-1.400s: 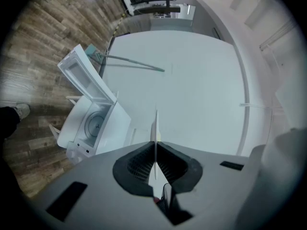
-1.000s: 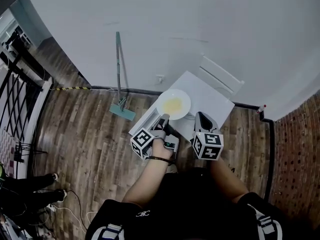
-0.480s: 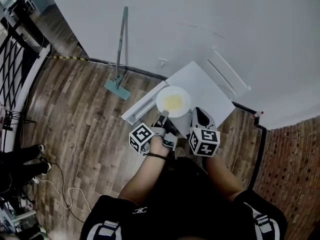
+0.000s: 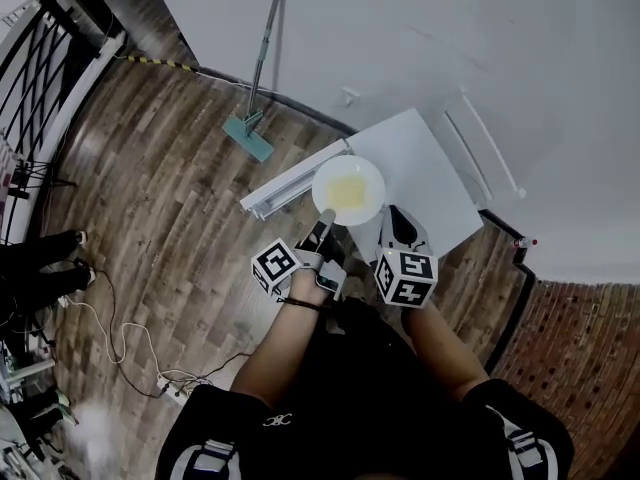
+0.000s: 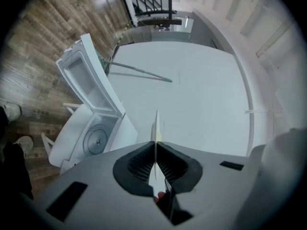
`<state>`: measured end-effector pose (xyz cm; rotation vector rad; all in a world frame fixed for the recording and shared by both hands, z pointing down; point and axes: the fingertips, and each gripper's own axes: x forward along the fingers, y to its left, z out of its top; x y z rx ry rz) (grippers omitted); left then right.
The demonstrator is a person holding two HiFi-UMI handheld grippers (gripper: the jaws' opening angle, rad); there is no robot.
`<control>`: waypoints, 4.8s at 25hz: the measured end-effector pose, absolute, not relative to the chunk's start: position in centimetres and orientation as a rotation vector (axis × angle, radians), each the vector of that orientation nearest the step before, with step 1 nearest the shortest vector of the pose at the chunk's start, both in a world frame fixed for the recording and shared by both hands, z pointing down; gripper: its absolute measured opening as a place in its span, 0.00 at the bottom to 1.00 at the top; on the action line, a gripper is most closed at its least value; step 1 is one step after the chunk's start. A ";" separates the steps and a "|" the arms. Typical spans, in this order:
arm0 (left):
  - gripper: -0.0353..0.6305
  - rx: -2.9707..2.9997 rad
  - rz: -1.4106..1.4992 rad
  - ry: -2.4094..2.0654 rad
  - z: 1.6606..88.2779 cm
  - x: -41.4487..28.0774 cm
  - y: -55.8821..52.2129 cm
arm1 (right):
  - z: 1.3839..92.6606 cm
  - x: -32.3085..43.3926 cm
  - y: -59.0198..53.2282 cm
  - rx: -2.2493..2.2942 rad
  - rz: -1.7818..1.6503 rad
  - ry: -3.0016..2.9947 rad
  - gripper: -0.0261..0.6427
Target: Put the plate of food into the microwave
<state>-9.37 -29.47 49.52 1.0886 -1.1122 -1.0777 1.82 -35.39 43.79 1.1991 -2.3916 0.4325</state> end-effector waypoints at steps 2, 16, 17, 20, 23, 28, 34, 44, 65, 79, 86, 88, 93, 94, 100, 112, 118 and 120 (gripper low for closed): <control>0.07 1.091 -1.068 -1.148 50.8 -9.8 -28.8 | 45.1 1.1 -35.2 1.144 0.444 -2.399 0.05; 0.07 1.035 -0.992 -1.199 67.0 -10.8 -29.1 | 60.2 -2.7 -36.7 1.046 0.534 -2.338 0.05; 0.07 1.036 -0.984 -1.194 68.2 -10.9 -29.3 | 61.2 -2.8 -36.7 1.050 0.526 -2.331 0.05; 0.07 1.043 -0.984 -1.168 71.5 -11.1 -30.4 | 64.3 -2.9 -36.9 1.075 0.502 -2.295 0.05; 0.07 1.051 -0.964 -1.143 74.9 -10.6 -32.0 | 67.4 -2.3 -37.1 1.099 0.487 -2.262 0.05; 0.07 1.069 -0.983 -1.053 78.3 -8.5 -34.8 | 71.4 -0.9 -37.2 1.124 0.467 -2.199 0.05; 0.07 1.176 -0.915 -0.999 81.6 -5.8 -38.0 | 73.9 0.5 -38.3 1.181 0.443 -2.156 0.05; 0.07 1.289 -0.802 -0.913 83.9 -2.8 -43.4 | 74.1 0.9 -40.7 1.257 0.461 -2.120 0.05; 0.07 1.461 -0.428 -0.943 84.6 1.7 -49.7 | 74.9 2.9 -39.9 1.236 0.526 -2.095 0.05; 0.19 1.936 0.232 -1.542 84.7 -0.2 -50.8 | 75.0 4.1 -39.6 1.249 0.560 -2.097 0.05; 0.18 1.924 0.148 -1.623 84.2 -1.8 -50.1 | 75.1 4.2 -39.2 1.236 0.586 -2.115 0.05; 0.05 1.938 0.178 -1.660 83.3 -2.3 -49.4 | 75.0 3.9 -38.9 1.224 0.603 -2.126 0.05; 0.05 1.889 0.145 -1.598 80.7 -3.5 -45.6 | 73.8 2.6 -38.3 1.210 0.597 -2.170 0.05; 0.05 1.864 0.143 -1.606 79.9 -4.1 -44.5 | 73.5 2.4 -38.3 1.211 0.597 -2.180 0.05; 0.05 1.777 0.166 -1.713 73.6 -8.4 -39.8 | 70.3 0.9 -38.6 1.219 0.606 -2.256 0.05; 0.05 1.827 0.182 -1.791 52.4 -7.8 -38.7 | 51.6 -0.6 -39.4 1.150 0.462 -2.458 0.05; 0.05 1.962 0.187 -1.826 40.0 -5.9 -38.3 | 39.8 0.2 -40.0 1.222 0.521 -2.671 0.05; 0.05 1.984 0.168 -1.840 36.5 -6.8 -38.7 | 36.5 0.3 -40.9 1.271 0.506 -2.708 0.05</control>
